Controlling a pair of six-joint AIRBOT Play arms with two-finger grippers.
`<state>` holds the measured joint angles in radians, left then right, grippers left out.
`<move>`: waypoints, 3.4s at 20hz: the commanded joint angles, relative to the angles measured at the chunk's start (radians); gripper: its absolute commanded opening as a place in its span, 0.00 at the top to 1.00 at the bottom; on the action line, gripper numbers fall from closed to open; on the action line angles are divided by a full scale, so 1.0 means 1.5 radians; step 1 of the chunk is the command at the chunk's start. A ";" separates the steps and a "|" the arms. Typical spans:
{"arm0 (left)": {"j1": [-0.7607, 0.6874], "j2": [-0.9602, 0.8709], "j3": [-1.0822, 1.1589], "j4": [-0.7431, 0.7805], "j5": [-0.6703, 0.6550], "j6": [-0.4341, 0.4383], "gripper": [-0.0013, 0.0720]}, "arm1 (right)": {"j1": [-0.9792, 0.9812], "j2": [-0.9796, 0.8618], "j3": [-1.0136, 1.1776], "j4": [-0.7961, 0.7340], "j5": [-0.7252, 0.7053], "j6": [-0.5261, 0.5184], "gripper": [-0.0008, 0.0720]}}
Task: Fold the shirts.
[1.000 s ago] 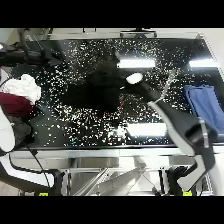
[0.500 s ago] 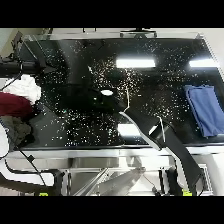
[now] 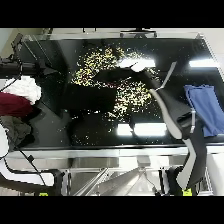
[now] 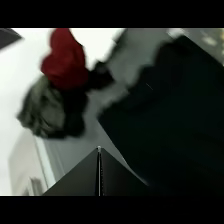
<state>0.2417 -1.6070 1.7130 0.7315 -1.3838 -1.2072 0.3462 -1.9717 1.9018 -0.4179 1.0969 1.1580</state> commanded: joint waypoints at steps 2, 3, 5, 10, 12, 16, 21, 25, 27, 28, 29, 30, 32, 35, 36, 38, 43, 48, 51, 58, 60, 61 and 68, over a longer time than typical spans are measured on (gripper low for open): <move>0.000 0.001 0.000 -0.001 -0.045 0.002 0.96 | -0.084 0.085 -0.106 -0.275 0.133 0.196 0.95; 0.000 0.001 0.000 -0.001 -0.049 0.002 0.96 | -0.083 0.084 -0.136 -0.278 0.117 0.204 0.64; 0.000 0.001 0.000 -0.002 -0.047 0.002 0.96 | -0.074 0.060 -0.173 -0.277 0.072 0.244 0.03; 0.000 0.001 0.000 -0.001 -0.050 0.002 0.96 | -0.036 -0.013 -0.176 -0.239 0.000 0.271 0.03; 0.000 0.001 0.000 -0.001 -0.049 0.002 0.96 | -0.026 -0.030 -0.176 -0.204 -0.037 0.271 0.03; 0.000 0.001 0.000 -0.001 -0.047 0.003 0.96 | -0.007 -0.048 -0.175 -0.149 -0.111 0.271 0.03; 0.000 0.001 0.000 -0.001 -0.045 0.007 0.96 | 0.016 -0.056 -0.175 -0.096 -0.159 0.259 0.67; 0.000 0.001 0.000 -0.001 -0.046 0.008 0.96 | 0.024 -0.052 -0.169 -0.047 -0.163 0.221 0.96; 0.000 0.001 0.000 -0.001 -0.046 0.007 0.96 | 0.018 -0.036 -0.166 -0.050 -0.165 0.220 0.96; 0.000 0.001 0.000 -0.001 -0.048 0.007 0.96 | 0.011 -0.021 -0.166 -0.050 -0.168 0.220 0.96; 0.000 0.001 0.000 -0.001 -0.049 0.007 0.96 | -0.002 -0.003 -0.166 -0.052 -0.171 0.220 0.96; 0.000 0.001 -0.001 -0.001 -0.048 0.007 0.96 | -0.018 0.016 -0.166 -0.060 -0.176 0.220 0.96; 0.000 0.001 -0.001 -0.001 -0.048 0.007 0.96 | -0.071 0.059 -0.163 -0.065 -0.181 0.220 0.96; 0.000 0.001 -0.001 -0.001 -0.048 0.007 0.96 | -0.197 0.122 -0.139 -0.065 -0.185 0.222 0.96; 0.000 0.001 -0.001 -0.001 -0.048 0.007 0.96 | -0.249 0.148 -0.132 -0.065 -0.185 0.228 0.96; 0.000 0.001 -0.001 -0.001 -0.049 0.007 0.96 | -0.353 0.200 -0.130 -0.080 -0.184 0.257 0.96; -0.002 0.000 -0.001 -0.001 -0.049 0.007 0.96 | -0.629 0.304 -0.130 -0.312 -0.025 0.439 0.96; -0.002 0.000 -0.001 -0.001 -0.049 0.006 0.96 | -0.818 0.324 -0.136 -0.430 0.166 0.454 0.96; -0.002 0.000 -0.001 -0.001 -0.051 0.006 0.96 | -0.860 0.324 -0.159 -0.468 0.224 0.445 0.96; -0.002 0.000 -0.001 -0.001 -0.057 0.006 0.96 | -0.861 0.325 -0.245 -0.571 0.254 0.445 0.96; -0.002 0.000 -0.001 -0.001 -0.062 0.006 0.96 | -0.861 0.325 -0.281 -0.599 0.259 0.445 0.96; -0.002 0.000 -0.001 -0.001 -0.063 0.006 0.96 | -0.861 0.325 -0.293 -0.616 0.265 0.445 0.95; -0.002 0.000 -0.001 -0.001 -0.067 0.007 0.96 | -0.861 0.323 -0.304 -0.673 0.310 0.440 0.03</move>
<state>0.2398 -1.6062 1.7126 0.7303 -1.4826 -1.1965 -0.9451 -1.4860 1.4525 -1.4067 1.5307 1.8217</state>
